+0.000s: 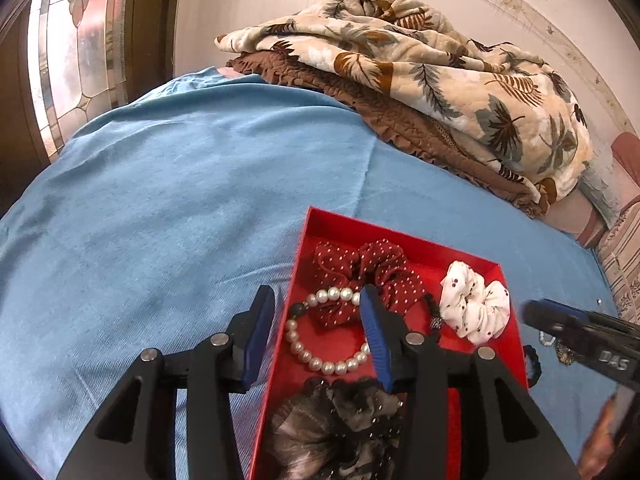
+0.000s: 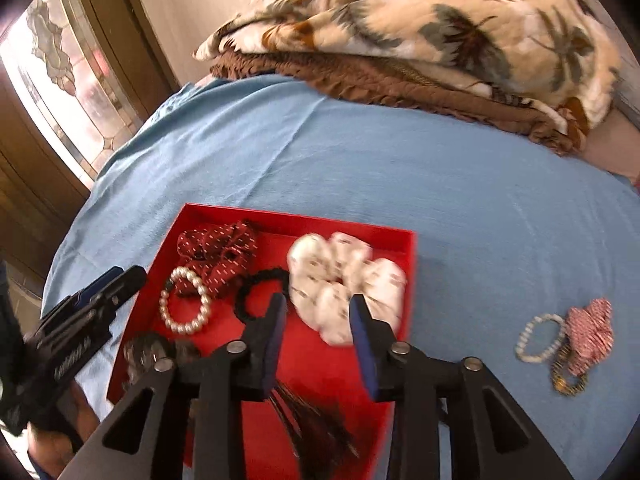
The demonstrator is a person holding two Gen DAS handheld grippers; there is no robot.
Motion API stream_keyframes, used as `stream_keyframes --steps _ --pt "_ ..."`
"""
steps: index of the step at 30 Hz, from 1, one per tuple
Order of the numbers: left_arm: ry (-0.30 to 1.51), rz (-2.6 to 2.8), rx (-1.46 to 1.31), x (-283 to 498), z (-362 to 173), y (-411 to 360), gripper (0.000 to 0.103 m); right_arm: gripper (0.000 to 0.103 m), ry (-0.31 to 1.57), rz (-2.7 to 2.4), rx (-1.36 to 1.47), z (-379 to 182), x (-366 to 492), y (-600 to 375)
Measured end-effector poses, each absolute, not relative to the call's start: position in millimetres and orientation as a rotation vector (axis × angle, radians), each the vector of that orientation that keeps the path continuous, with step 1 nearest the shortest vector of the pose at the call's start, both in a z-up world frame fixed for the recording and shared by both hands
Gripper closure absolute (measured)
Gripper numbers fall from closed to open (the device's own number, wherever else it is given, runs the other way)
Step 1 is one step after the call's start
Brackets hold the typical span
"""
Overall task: Organize jewelry
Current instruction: 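Open both tools to drop the pearl bracelet and black hair tie into the tray, then move both open tools to the plaid scrunchie and second pearl bracelet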
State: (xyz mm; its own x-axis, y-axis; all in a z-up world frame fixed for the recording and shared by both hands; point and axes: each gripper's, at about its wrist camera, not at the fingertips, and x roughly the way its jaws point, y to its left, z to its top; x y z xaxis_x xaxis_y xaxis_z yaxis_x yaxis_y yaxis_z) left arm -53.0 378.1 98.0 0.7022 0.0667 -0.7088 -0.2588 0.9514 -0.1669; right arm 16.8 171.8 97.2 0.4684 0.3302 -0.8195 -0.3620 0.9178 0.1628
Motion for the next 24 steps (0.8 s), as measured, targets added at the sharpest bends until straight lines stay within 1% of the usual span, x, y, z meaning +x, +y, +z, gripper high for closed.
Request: stream_keyframes --steps 3,5,9,14,18,24 --pt "0.773 0.184 -0.254 -60.6 98.0 375.1 0.060 0.065 0.990 0.407 -0.014 99.1 6.9 145.9" --pt "0.769 0.184 -0.243 -66.6 98.5 371.7 0.060 0.061 0.987 0.391 0.007 98.8 -0.9 123.4" --pt "0.752 0.186 -0.219 -78.0 101.3 361.1 0.059 0.059 0.961 0.315 0.031 97.4 -14.9 74.5" --pt "0.691 0.185 -0.187 -96.3 110.4 340.7 0.059 0.045 0.933 0.236 0.125 98.4 -29.0 9.4" --pt "0.662 0.180 -0.148 -109.3 113.1 317.8 0.057 0.044 0.939 0.171 0.176 93.3 -37.8 -44.9" --pt "0.707 0.102 -0.125 -129.8 112.8 277.0 0.057 0.044 0.942 0.074 0.183 78.1 -48.4 -111.8"
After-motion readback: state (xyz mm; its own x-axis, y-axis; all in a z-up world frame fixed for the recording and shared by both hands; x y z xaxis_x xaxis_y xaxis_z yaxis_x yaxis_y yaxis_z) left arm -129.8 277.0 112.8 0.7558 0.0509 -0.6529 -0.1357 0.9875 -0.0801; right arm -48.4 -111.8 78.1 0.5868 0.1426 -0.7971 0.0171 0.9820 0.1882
